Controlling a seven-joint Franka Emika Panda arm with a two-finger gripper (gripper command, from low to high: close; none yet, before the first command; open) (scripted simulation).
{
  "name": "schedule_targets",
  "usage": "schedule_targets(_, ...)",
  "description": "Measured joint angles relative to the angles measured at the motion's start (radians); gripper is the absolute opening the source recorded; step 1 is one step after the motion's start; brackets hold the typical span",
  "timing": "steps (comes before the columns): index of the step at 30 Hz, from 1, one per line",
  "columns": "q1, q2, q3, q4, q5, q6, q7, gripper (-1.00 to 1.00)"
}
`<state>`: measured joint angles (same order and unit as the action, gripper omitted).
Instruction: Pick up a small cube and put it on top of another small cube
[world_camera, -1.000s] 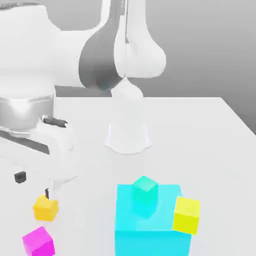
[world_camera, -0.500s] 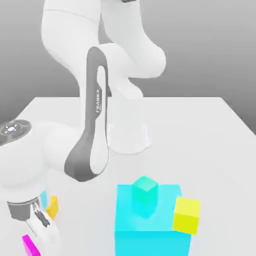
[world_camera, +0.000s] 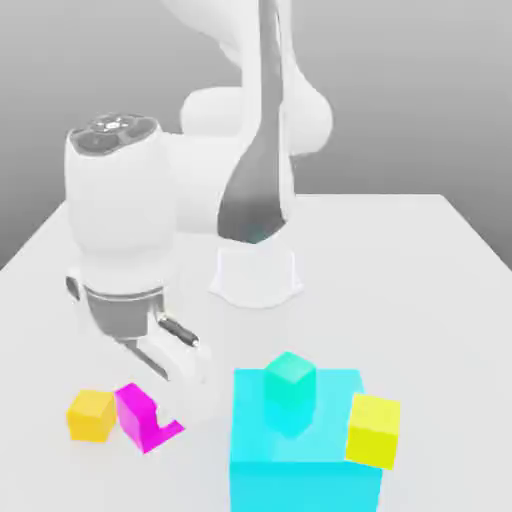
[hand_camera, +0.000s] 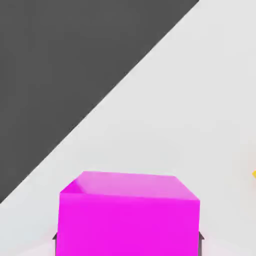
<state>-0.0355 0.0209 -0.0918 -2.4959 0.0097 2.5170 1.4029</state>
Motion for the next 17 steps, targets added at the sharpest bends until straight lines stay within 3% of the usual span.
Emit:
schedule_targets(8, 0.103, -0.285, 0.098, -0.168, -0.002, -0.116, 0.164, -1.00)
schedule_targets(13, 0.117, -0.197, 0.117, -0.227, 0.003, 0.031, 0.185, -1.00)
schedule_targets(14, 0.116, -0.171, 0.118, -0.234, 0.001, 0.064, 0.187, 1.00)
schedule_targets(17, 0.116, -0.171, 0.118, -0.234, 0.001, 0.064, 0.187, 1.00)
